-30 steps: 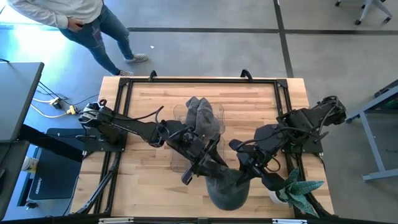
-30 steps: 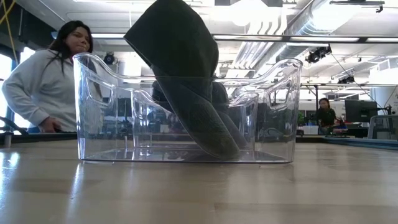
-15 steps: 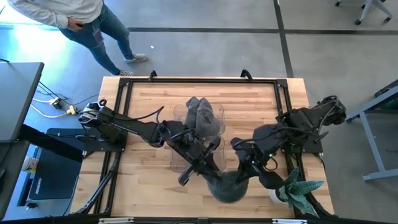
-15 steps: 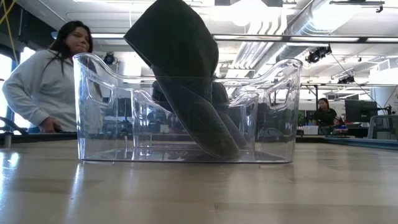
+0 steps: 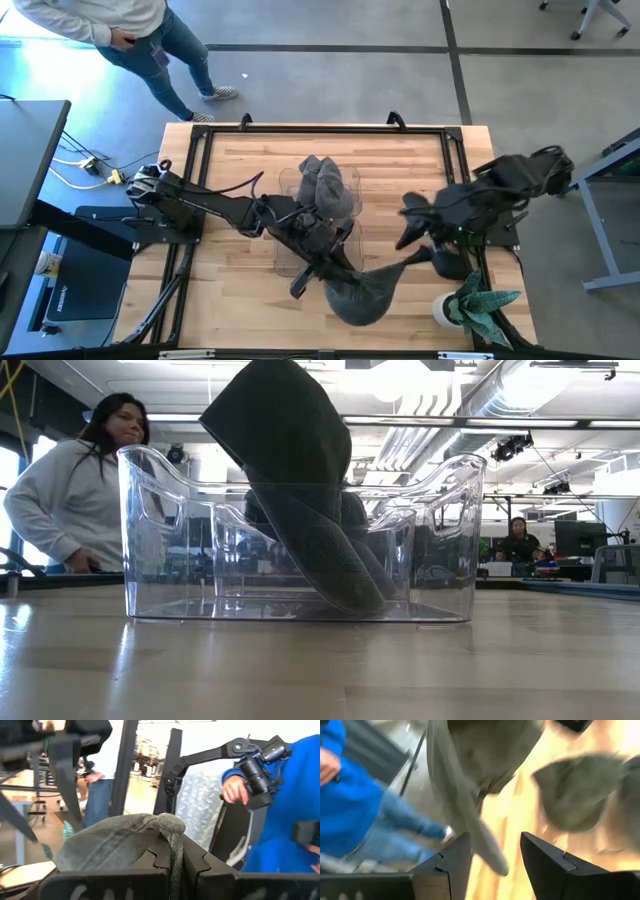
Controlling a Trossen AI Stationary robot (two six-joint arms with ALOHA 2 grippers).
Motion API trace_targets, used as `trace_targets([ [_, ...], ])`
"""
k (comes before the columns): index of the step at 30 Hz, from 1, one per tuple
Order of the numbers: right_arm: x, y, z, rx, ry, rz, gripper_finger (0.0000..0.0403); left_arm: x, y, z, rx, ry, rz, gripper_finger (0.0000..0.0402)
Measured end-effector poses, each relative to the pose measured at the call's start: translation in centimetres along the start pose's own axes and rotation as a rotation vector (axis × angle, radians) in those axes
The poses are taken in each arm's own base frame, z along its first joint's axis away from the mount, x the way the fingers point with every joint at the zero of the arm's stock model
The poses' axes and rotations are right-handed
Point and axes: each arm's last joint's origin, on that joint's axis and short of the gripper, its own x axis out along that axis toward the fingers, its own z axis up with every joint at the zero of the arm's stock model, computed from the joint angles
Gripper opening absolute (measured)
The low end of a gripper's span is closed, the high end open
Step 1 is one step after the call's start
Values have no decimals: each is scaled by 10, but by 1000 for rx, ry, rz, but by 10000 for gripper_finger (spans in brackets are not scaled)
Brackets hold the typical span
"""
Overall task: Pick & Place hat
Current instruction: Put the black cap into the bottom transparent bin
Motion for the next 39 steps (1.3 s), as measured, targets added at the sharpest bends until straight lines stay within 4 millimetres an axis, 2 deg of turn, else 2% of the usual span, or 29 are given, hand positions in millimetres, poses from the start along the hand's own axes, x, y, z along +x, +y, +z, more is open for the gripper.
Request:
trace_targets([
  [4, -16, 5, 2, -49, -143, -49, 160, 0, 1, -1, -24, 2, 39, 1],
  [7, -14, 13, 8, -138, -245, -7, 161, 0, 4, -5, -122, 32, 100, 1],
  [10, 3, 15, 8, -208, -268, 18, 185, -1, 5, -9, -206, 55, 146, 1],
  [15, 36, 3, -4, -251, -203, -48, 251, -1, 7, -12, -280, 71, 201, 1],
  [17, 47, 0, -9, -241, -196, -81, 262, -2, 8, -13, -297, 68, 227, 1],
  [20, 58, 1, -15, -249, -203, -105, 258, -2, 9, -13, -302, 65, 257, 1],
  [23, 64, 3, -18, -252, -218, -87, 233, -2, 10, -13, -324, 53, 282, 1],
  [26, 69, 3, -20, -206, -222, -71, 186, -4, 9, -11, -349, 46, 300, 1],
  [29, 69, 4, -20, -152, -226, -59, 117, -6, 8, -8, -349, 38, 299, 1],
  [32, 66, 6, -21, -146, -201, 8, 31, -9, 5, -5, -353, 49, 280, 1],
  [33, 65, 7, -21, -149, -192, 41, 17, -9, 4, -3, -352, 43, 253, 1],
  [39, 54, 15, -6, -169, -232, 385, 8, -8, -4, 8, -325, 10, 34, 1],
])
